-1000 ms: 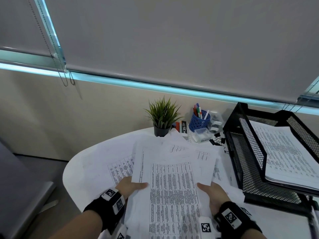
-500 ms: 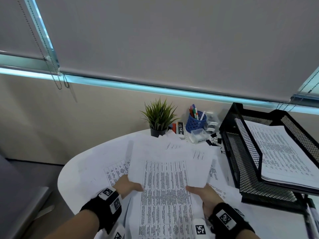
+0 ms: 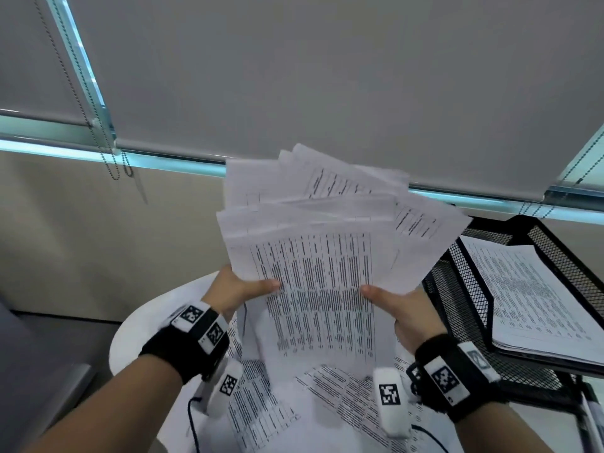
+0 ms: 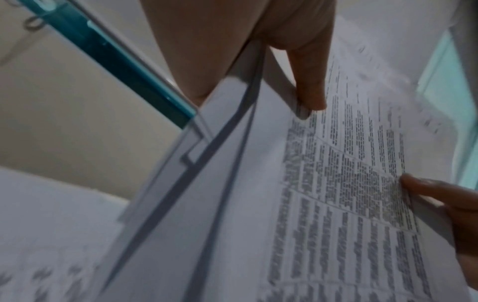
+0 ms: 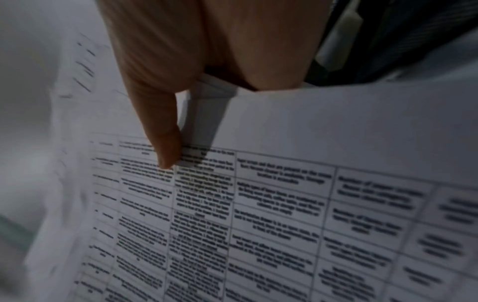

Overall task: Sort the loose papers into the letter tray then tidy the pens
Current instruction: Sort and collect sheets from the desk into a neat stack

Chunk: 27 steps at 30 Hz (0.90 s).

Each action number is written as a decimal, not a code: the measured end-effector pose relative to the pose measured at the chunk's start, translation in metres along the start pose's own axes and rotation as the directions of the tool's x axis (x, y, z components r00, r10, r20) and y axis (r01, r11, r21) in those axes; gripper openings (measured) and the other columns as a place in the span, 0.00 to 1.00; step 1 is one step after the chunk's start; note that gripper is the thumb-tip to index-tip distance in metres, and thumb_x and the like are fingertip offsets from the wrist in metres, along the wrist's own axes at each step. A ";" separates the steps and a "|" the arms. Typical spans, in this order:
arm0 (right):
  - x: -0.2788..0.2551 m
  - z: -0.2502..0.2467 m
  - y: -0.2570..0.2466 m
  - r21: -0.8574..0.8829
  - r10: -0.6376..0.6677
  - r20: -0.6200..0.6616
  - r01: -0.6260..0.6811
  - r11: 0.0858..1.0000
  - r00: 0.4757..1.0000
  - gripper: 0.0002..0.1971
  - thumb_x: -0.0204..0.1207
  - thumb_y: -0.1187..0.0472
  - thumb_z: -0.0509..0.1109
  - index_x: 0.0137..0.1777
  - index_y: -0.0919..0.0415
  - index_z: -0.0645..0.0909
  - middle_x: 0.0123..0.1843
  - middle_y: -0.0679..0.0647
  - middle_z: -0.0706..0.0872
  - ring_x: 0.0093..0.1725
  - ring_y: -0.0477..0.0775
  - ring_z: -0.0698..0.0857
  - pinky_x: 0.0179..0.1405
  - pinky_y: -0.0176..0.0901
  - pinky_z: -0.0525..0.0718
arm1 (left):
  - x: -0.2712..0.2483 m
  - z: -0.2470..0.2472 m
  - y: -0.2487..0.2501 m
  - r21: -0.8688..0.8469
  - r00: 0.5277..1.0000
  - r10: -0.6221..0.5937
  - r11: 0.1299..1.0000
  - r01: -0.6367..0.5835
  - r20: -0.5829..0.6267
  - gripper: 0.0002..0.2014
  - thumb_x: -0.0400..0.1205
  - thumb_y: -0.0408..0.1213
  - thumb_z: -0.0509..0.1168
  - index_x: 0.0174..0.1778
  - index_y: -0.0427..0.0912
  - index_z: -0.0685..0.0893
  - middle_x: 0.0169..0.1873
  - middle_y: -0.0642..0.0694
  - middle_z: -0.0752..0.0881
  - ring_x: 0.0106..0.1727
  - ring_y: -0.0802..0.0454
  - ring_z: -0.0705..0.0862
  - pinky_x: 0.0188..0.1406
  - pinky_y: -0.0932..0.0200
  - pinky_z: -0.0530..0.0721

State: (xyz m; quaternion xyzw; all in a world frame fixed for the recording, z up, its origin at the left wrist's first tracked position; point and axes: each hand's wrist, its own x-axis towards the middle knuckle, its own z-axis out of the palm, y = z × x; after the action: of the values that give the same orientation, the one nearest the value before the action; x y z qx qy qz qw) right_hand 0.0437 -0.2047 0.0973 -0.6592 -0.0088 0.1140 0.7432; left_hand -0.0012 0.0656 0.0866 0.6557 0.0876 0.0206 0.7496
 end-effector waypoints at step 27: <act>-0.010 0.012 0.012 -0.065 -0.085 0.050 0.088 0.994 0.995 0.24 0.48 0.59 0.87 0.47 0.57 0.85 0.43 0.53 0.93 0.44 0.47 0.91 0.55 0.53 0.84 | -0.004 0.027 -0.024 -0.034 0.993 -0.021 0.999 0.018 -0.118 0.17 0.62 0.30 0.80 0.46 0.41 0.88 0.43 0.42 0.92 0.48 0.45 0.90 0.53 0.44 0.86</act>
State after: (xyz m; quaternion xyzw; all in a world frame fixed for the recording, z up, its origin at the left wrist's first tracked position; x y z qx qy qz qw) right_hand 0.0301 -0.1937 0.0880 -0.6801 -0.0587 0.0969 0.7243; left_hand -0.0028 0.0349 0.0669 0.6400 0.1379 0.0536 0.7540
